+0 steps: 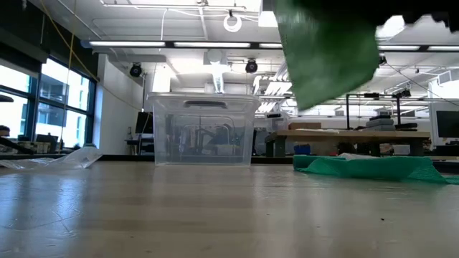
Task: Roll bandage
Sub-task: Roll the green bandage
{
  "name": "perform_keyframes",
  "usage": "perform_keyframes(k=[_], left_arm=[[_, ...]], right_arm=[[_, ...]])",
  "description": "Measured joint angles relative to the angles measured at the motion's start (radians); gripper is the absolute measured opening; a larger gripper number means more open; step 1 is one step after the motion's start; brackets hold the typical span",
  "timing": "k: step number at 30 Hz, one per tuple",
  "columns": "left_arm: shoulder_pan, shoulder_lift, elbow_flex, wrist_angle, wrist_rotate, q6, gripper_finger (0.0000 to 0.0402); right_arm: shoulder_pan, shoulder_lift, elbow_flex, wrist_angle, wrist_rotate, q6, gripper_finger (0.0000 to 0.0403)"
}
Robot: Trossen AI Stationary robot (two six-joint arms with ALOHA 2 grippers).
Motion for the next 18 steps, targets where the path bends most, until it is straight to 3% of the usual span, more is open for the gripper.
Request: perform_keyframes(k=[4,6,9,13,18], left_arm=[[0.008,0.013,0.0,-0.146,-0.013,-0.094,0.0],[0.012,0.016,0.0,-0.223,0.01,-0.183,0.0],[0.018,0.024,0.001,-0.311,0.064,-0.318,0.0],[0.021,0.057,0.002,-0.332,0.154,-0.392,0.0],[0.036,0.106,0.002,-0.258,0.304,-0.413,0.0]], right_arm=[[0.063,-0.021,0.117,0.115,-0.218,-0.178,0.0],[0.09,-0.078,0.195,0.135,-0.265,-0.286,0.0],[0.098,-0.2,0.325,0.085,-0.225,-0.394,0.0],[0.085,-0.322,0.509,-0.116,-0.131,-0.487,0.0],[0.031,-0.36,0.749,-0.438,0.037,-0.541,0.0]])
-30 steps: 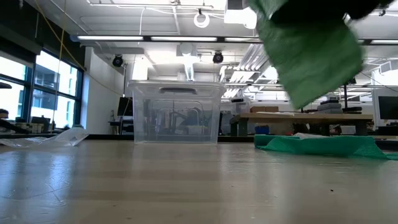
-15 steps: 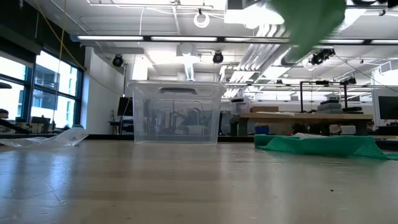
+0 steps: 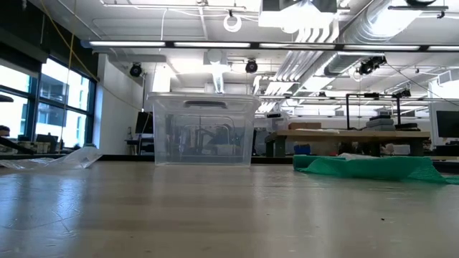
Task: Roll bandage
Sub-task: Roll the green bandage
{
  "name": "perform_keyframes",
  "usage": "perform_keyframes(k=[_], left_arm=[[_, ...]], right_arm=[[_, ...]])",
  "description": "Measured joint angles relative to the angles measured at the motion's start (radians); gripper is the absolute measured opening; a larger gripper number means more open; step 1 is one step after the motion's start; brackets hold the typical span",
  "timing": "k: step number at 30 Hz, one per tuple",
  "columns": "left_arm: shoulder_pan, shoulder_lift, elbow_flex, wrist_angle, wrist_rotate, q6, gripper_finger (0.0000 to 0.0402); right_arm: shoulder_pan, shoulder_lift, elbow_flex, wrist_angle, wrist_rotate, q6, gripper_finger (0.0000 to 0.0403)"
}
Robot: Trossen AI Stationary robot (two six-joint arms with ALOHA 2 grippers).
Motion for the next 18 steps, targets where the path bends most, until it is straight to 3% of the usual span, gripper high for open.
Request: perform_keyframes(k=[3,7,13,18], left_arm=[[0.011,0.029,0.0,0.079,0.11,-0.006,0.0],[0.005,0.055,0.0,0.198,0.228,0.011,0.0],[-0.052,0.055,0.0,0.344,0.381,0.054,0.0],[-0.11,0.055,0.0,0.514,0.406,0.216,0.0]], right_arm=[[-0.061,0.024,0.101,-0.148,0.068,-0.001,0.0],[-0.147,0.038,0.183,-0.294,0.07,0.013,0.0],[-0.283,0.026,0.192,-0.496,0.072,0.168,0.0],[-0.386,0.019,0.192,-0.678,0.071,0.337,0.0]])
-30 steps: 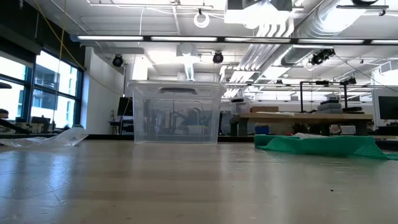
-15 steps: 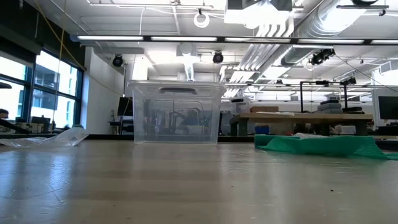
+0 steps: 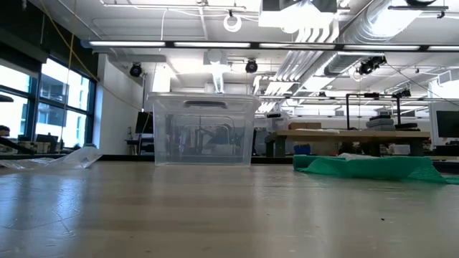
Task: Roll bandage
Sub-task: Roll the green bandage
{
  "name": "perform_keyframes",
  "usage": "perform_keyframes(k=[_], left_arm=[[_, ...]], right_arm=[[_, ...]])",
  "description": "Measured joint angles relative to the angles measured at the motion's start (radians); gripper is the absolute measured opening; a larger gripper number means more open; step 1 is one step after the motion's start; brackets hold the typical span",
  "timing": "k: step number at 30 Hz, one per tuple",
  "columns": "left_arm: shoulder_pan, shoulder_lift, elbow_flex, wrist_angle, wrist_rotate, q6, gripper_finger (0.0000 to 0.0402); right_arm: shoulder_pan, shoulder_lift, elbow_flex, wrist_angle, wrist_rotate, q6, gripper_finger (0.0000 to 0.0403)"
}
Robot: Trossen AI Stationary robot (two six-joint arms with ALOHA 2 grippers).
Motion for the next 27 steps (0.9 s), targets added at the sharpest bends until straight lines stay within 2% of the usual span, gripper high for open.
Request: perform_keyframes(k=[6,11,20,27], left_arm=[[-0.072,-0.002,0.0,0.275,-0.026,0.353,0.0],[-0.138,-0.03,-0.001,0.376,-0.105,0.566,0.0],[-0.206,-0.053,-0.001,0.511,-0.314,0.81,0.0],[-0.212,-0.053,-0.001,0.548,-0.332,0.85,0.0]], right_arm=[[-0.03,-0.008,-0.094,-0.127,-0.085,0.104,0.0],[-0.03,-0.04,-0.249,-0.206,-0.167,0.195,0.0],[-0.001,-0.142,-0.65,0.063,-0.471,0.313,0.0],[0.028,-0.163,-0.914,0.285,-0.501,0.401,0.0]])
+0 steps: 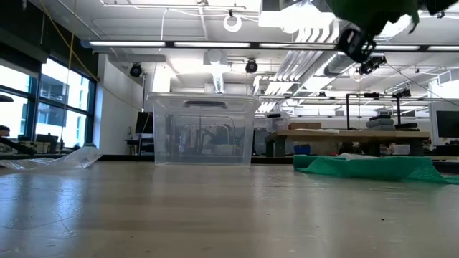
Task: Roll bandage
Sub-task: Roll the green bandage
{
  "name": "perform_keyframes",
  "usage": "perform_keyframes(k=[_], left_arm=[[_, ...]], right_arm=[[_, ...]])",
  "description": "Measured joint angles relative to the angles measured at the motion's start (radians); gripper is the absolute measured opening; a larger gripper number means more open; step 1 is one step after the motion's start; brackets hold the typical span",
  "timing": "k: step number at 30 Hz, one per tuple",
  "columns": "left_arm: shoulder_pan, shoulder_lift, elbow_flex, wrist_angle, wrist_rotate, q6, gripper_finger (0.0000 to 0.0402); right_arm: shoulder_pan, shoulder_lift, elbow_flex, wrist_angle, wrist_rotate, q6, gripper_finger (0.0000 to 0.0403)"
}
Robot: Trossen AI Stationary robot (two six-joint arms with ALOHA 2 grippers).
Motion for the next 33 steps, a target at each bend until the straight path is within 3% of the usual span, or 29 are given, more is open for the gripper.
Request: perform_keyframes(k=[3,7,16,23,29,33], left_arm=[[0.012,0.0,0.0,-0.007,0.062,-0.047,0.0],[0.052,0.0,0.0,-0.104,0.223,-0.213,0.0],[0.17,0.0,0.0,-0.464,0.567,-0.858,0.0],[0.24,0.003,0.0,-0.694,0.681,-1.27,0.0],[0.255,0.007,0.0,-0.834,0.671,-1.412,0.0001],[0.269,0.017,0.003,-0.865,0.655,-1.46,0.0001]], right_arm=[[-0.018,0.0,-0.071,0.107,0.009,0.005,0.0],[-0.068,0.0,-0.1,0.197,0.043,0.0,0.0],[-0.244,0.0,-0.009,0.199,0.076,-0.08,0.0],[-0.344,-0.001,0.252,0.063,0.041,-0.165,0.0],[-0.353,0.0,0.577,-0.178,0.053,-0.248,0.0],[-0.346,0.001,0.744,-0.218,0.049,-0.248,0.0]])
